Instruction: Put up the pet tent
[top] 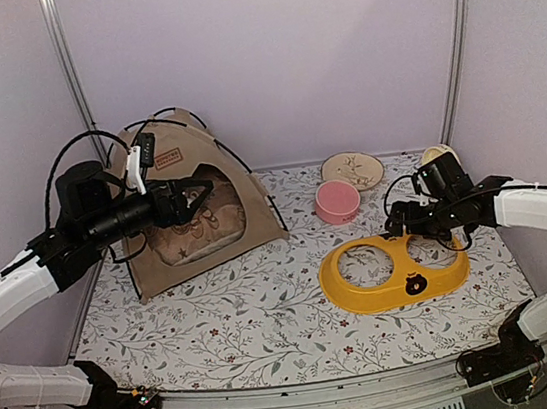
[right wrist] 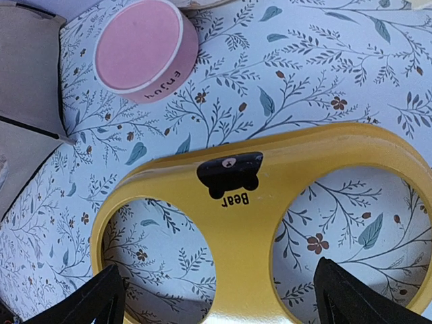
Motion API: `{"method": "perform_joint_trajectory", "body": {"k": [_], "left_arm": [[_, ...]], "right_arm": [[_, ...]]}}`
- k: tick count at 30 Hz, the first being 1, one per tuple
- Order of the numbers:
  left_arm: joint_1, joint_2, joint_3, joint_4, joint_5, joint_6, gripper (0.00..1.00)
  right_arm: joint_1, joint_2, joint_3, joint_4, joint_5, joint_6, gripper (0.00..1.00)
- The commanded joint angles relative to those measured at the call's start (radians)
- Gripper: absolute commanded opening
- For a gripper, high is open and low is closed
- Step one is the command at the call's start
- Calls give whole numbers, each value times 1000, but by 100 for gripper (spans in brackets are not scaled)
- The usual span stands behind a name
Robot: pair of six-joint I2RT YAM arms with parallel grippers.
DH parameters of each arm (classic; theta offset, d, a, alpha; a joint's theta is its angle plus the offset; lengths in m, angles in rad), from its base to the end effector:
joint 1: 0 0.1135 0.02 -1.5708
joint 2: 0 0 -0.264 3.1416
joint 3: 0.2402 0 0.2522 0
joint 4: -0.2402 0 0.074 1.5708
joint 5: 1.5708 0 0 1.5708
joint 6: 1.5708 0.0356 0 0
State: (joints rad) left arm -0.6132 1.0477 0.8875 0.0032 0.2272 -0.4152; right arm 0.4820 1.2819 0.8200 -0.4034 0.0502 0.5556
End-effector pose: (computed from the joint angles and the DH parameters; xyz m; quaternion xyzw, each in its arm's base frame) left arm 0.1973 -0.1486 0.3454 0.1479 0.7445 -0.3924 0.5195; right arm 0.2328 0.1198 0.2277 0.0432 0.9372 0.1508 0.3116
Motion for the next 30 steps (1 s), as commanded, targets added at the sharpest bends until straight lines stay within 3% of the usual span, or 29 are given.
{"method": "perform_joint_trajectory", "body": {"k": [1,22,26,30], "left_arm": [[-11,-5,17,11,12,-4,99],[-11,-9,10,9,26,-14,99],[-11,0,11,22,32,-17,99],[-12,4,26,19,40,-22,99]], "right_arm": [[-24,-51,-66,13,-81,-1,99],[-94,-68,-174,65,-241,-5,99],[-4,34,-158,150,-259,23,99],[113,205,10,144,-248,22,99]]}}
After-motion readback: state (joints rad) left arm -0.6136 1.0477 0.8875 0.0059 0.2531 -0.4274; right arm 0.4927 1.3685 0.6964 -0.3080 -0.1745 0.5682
